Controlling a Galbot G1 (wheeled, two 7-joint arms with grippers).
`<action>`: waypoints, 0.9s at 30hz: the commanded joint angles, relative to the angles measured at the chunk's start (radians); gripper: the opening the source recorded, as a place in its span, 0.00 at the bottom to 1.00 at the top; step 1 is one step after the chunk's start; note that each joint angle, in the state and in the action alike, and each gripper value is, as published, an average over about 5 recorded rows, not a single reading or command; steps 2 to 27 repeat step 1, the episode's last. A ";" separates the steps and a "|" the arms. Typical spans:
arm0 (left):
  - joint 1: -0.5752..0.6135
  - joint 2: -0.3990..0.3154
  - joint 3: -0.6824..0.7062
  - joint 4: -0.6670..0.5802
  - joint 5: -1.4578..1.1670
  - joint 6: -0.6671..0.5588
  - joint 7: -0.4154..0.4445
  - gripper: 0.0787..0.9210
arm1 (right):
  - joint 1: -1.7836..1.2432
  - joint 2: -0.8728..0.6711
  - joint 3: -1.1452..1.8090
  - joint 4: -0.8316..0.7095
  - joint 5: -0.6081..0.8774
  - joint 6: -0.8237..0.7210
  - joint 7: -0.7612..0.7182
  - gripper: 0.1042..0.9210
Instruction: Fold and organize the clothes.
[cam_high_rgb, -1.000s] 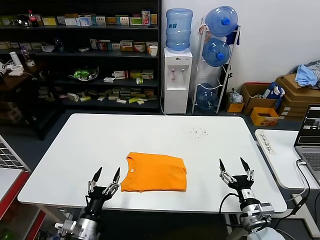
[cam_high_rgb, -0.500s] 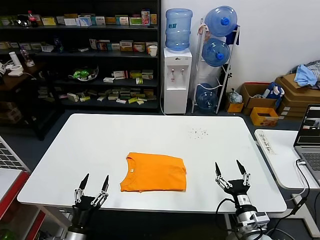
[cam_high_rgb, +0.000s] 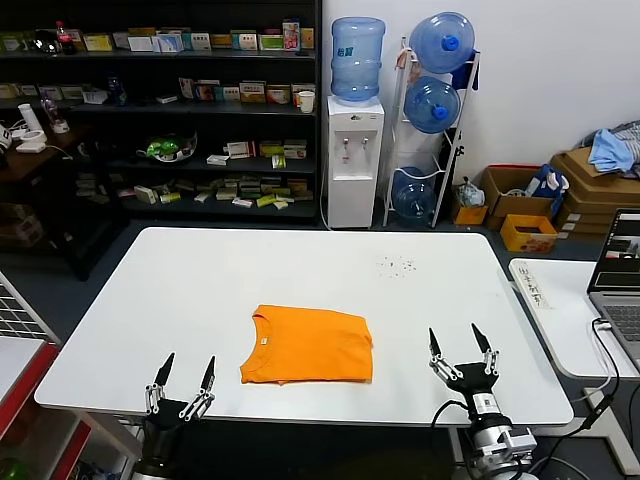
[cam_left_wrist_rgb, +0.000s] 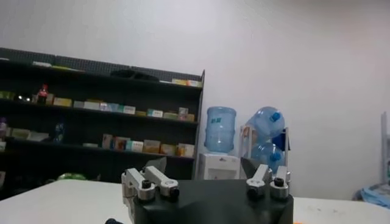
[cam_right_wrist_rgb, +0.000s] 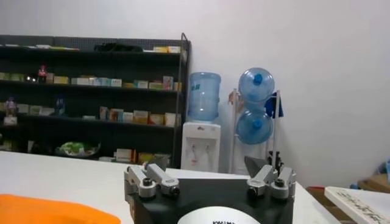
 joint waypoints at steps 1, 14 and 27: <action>0.009 -0.005 -0.003 -0.013 0.005 -0.011 0.006 0.88 | -0.004 0.003 0.000 0.007 -0.003 -0.005 -0.003 0.88; 0.009 -0.005 -0.003 -0.013 0.005 -0.011 0.006 0.88 | -0.004 0.003 0.000 0.007 -0.003 -0.005 -0.003 0.88; 0.009 -0.005 -0.003 -0.013 0.005 -0.011 0.006 0.88 | -0.004 0.003 0.000 0.007 -0.003 -0.005 -0.003 0.88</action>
